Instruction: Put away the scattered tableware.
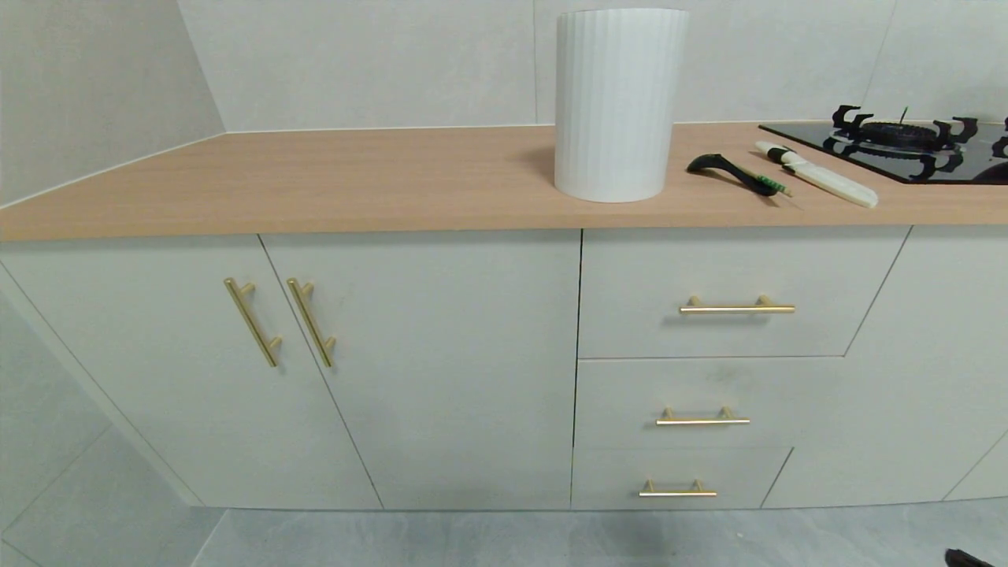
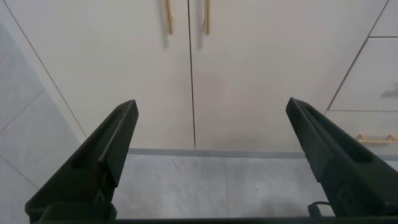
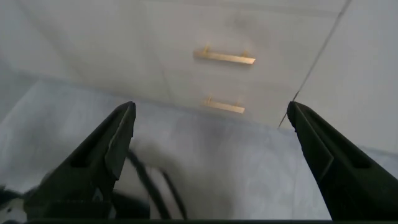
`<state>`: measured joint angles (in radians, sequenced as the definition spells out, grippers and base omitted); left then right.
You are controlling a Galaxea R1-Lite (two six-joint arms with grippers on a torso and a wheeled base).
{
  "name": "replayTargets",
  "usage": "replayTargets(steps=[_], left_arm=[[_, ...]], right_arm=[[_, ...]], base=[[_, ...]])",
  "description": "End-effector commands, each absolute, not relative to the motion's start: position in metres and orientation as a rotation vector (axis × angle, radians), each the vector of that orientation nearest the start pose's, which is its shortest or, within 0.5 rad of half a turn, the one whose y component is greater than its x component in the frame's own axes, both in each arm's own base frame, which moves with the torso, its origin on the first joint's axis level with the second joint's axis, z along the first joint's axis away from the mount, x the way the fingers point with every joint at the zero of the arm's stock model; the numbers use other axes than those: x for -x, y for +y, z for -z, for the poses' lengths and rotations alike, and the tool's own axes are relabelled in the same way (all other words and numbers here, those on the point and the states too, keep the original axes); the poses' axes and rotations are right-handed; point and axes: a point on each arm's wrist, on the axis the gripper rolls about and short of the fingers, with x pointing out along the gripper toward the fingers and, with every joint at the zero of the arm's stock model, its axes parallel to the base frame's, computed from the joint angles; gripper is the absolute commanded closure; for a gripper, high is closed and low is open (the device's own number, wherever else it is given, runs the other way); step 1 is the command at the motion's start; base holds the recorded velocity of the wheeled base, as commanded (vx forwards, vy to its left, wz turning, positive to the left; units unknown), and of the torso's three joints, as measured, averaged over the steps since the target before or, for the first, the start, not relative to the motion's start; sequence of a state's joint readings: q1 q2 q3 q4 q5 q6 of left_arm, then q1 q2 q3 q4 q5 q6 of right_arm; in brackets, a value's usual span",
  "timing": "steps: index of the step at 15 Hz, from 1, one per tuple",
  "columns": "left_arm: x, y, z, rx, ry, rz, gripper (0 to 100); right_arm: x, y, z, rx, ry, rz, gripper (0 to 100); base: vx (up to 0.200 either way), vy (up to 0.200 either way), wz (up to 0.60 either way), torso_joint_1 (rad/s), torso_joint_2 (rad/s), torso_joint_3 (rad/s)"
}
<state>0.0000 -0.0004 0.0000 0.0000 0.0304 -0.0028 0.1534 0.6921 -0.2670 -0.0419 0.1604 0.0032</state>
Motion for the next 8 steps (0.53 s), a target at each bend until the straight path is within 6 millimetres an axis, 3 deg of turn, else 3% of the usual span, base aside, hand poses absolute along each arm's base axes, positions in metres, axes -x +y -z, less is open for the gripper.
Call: replayTargets(steps=[1, 3, 4, 5, 8], left_arm=[[0.023, 0.001, -0.075, 0.003, 0.0, -0.031, 0], [0.023, 0.001, -0.075, 0.003, 0.0, -0.031, 0], [0.023, 0.001, -0.075, 0.003, 0.0, -0.031, 0], [0.023, 0.001, -0.075, 0.003, 0.0, -0.031, 0], [0.023, 0.001, -0.075, 0.003, 0.0, -0.031, 0]], right_arm=[[-0.144, 0.032, -0.145, 0.006, 0.656, -0.344, 0], [-0.182, 0.039, -0.132, 0.007, 0.704, -0.34, 0], [-0.191, 0.041, -0.127, 0.007, 0.707, -0.34, 0], [-0.219, 0.046, -0.112, 0.008, 0.708, -0.337, 0], [-0.263, 0.054, -0.079, 0.011, 0.711, -0.322, 0]], base=[[0.0, 0.0, 0.0, 0.0, 0.0, 0.0], [0.0, 0.0, 0.0, 0.0, 0.0, 0.0], [0.0, 0.0, 0.0, 0.0, 0.0, 0.0], [0.0, 0.0, 0.0, 0.0, 0.0, 0.0], [0.0, 0.0, 0.0, 0.0, 0.0, 0.0]])
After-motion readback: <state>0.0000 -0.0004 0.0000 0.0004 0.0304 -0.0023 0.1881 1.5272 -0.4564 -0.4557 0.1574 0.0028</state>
